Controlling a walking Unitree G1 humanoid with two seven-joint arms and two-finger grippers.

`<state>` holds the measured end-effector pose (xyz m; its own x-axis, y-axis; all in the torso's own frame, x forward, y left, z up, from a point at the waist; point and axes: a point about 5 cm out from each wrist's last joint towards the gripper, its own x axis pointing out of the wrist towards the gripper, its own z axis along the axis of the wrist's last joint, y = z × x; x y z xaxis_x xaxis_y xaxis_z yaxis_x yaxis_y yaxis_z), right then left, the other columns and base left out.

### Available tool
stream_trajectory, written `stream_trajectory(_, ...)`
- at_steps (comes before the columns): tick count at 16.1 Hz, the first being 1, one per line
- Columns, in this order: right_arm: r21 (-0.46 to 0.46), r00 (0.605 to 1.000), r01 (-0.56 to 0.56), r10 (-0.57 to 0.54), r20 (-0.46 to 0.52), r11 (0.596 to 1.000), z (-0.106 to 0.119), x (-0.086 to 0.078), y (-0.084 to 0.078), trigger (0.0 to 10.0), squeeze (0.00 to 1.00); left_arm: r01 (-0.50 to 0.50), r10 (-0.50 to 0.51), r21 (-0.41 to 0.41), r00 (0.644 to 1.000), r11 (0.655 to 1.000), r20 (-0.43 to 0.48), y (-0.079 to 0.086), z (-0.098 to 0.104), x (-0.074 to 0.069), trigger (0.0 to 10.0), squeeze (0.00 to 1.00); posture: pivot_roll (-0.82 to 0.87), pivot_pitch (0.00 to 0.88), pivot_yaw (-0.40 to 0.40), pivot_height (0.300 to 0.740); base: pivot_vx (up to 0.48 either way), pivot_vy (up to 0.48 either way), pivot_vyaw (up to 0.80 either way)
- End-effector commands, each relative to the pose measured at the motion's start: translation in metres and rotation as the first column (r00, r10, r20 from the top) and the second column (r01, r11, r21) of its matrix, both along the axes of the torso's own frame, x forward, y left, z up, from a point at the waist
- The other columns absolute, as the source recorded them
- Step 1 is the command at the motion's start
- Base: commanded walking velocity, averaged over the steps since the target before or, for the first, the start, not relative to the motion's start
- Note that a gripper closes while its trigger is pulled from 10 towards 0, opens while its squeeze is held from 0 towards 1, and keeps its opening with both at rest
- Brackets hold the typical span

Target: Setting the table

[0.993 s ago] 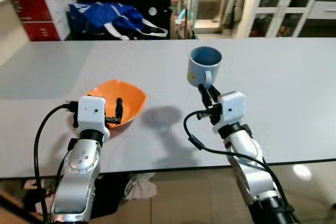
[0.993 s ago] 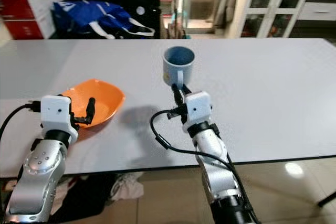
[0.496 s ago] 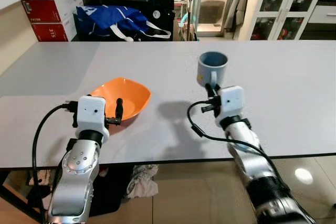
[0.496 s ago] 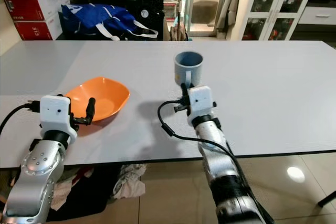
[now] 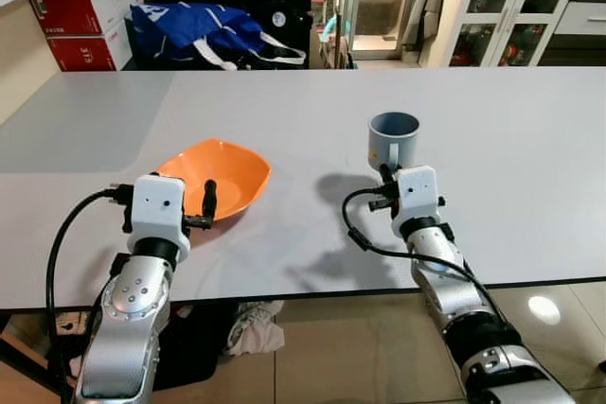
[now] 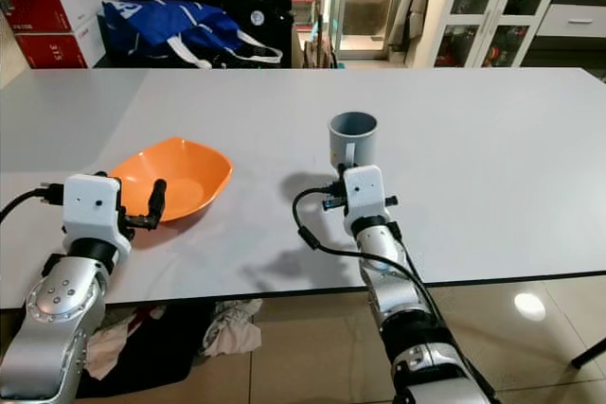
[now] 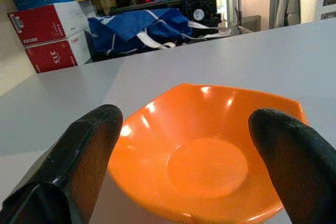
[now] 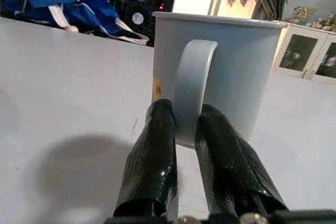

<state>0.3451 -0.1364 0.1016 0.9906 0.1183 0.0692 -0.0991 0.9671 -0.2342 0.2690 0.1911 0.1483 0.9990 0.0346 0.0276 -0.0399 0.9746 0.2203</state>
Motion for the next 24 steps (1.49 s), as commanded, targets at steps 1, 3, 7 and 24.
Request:
stream_trajectory(1, -0.018, 1.0, 0.022, -0.022, 0.022, 1.0, 0.004, 0.003, -0.006, 0.0, 0.0, 0.0, 0.0, 0.01, 1.0, 1.0, -0.002, 0.002, 0.002, -0.002, 10.0, 0.0, 0.09, 0.0, 0.036, 0.736, 0.0, 0.0, 0.0)
stream_trajectory(3, -0.02, 1.0, 0.026, -0.026, 0.017, 0.999, 0.002, 0.003, -0.008, 0.0, 0.0, 0.0, 0.0, 0.011, 1.0, 1.0, -0.004, 0.002, 0.002, -0.003, 10.0, 0.0, 0.09, 0.0, 0.034, 0.736, 0.0, 0.0, 0.0)
stream_trajectory(7, -0.042, 0.998, 0.062, -0.062, -0.004, 0.997, -0.006, 0.001, -0.015, 0.0, 0.0, 0.004, -0.004, 0.013, 1.0, 1.0, -0.008, 0.001, 0.002, -0.003, 10.0, 0.0, 0.08, 0.0, 0.033, 0.736, 0.0, 0.0, 0.0)
stream_trajectory(24, -0.016, 0.989, 0.107, -0.108, -0.099, 0.994, -0.026, -0.005, -0.02, 0.0, 0.0, 0.127, -0.132, -0.079, 0.989, 0.989, -0.071, -0.014, -0.004, -0.006, 10.0, 0.0, 0.08, 0.0, 0.036, 0.736, 0.0, 0.0, 0.0)
